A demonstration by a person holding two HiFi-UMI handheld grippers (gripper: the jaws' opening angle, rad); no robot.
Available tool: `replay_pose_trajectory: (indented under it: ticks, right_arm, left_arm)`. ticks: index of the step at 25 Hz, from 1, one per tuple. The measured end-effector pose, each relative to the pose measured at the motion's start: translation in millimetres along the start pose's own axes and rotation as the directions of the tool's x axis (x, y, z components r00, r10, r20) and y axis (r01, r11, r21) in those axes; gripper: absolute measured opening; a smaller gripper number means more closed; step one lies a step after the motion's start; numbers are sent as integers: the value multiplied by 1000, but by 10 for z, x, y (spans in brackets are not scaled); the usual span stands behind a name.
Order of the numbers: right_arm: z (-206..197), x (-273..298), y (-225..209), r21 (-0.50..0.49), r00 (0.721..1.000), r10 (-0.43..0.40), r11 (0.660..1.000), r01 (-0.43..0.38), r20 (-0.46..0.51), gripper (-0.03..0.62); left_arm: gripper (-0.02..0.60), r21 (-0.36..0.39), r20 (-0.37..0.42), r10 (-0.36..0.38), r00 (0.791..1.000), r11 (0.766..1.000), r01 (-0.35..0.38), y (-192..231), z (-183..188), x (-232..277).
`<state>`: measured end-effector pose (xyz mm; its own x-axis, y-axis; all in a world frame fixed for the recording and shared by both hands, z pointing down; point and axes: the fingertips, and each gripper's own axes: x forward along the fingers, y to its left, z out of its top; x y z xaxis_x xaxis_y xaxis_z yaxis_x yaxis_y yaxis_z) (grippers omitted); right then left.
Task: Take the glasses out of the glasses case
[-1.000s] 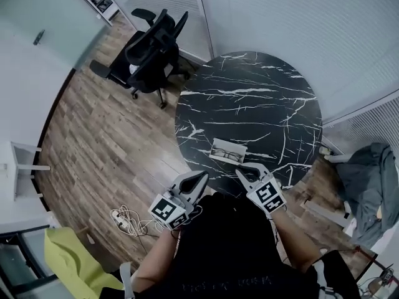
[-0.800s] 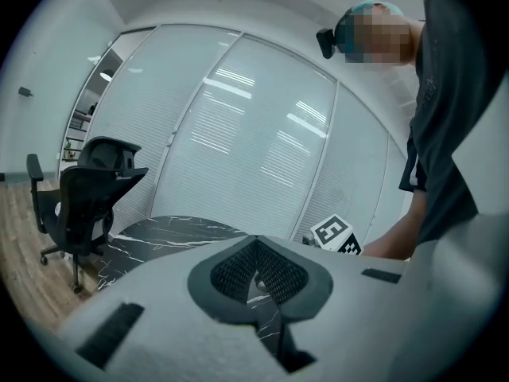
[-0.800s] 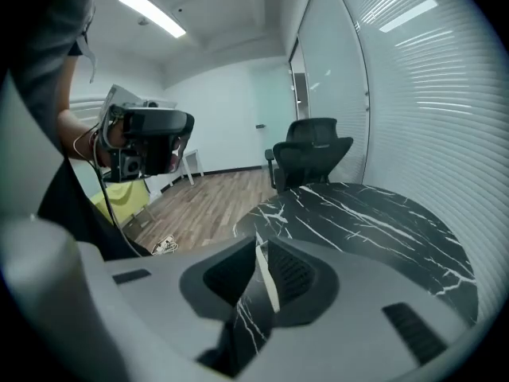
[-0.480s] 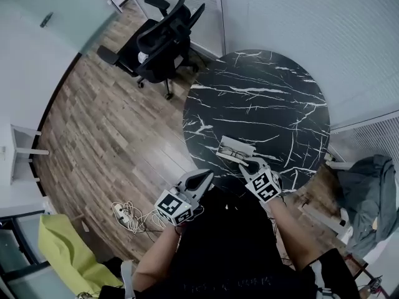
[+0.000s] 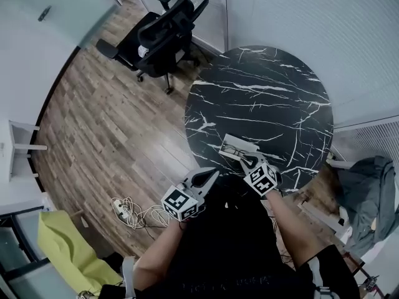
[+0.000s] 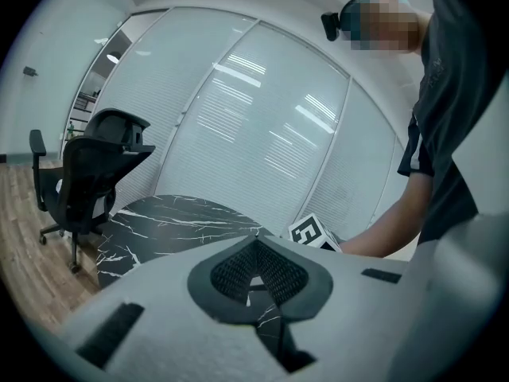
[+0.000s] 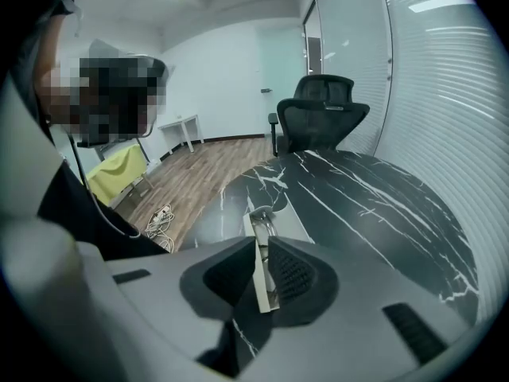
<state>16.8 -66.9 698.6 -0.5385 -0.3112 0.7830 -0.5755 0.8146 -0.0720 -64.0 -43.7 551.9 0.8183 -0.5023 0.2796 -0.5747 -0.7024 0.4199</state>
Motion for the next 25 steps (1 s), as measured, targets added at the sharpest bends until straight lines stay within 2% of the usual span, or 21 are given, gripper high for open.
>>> replay_pose_trajectory:
  ticks: [2, 12, 16, 25]
  right_arm:
    - [-19, 85, -9, 16, 1000, 13, 1000, -13, -8, 34]
    - [-126, 405, -102, -69, 991, -10, 998, 0, -132, 34]
    - [-178, 489, -113, -76, 987, -5, 997, -7, -160, 34]
    - [-231, 675, -118, -124, 974, 2, 992, -31, -227, 34]
  left_arm:
    - [18, 2, -20, -1, 1000, 1000, 1, 20, -70, 22]
    - [18, -11, -56, -3, 998, 1000, 2, 83, -177, -5]
    - [18, -20, -80, 20, 997, 1000, -21, 181, -245, -7]
    - [18, -46, -88, 25, 996, 999, -29, 237, -276, -39]
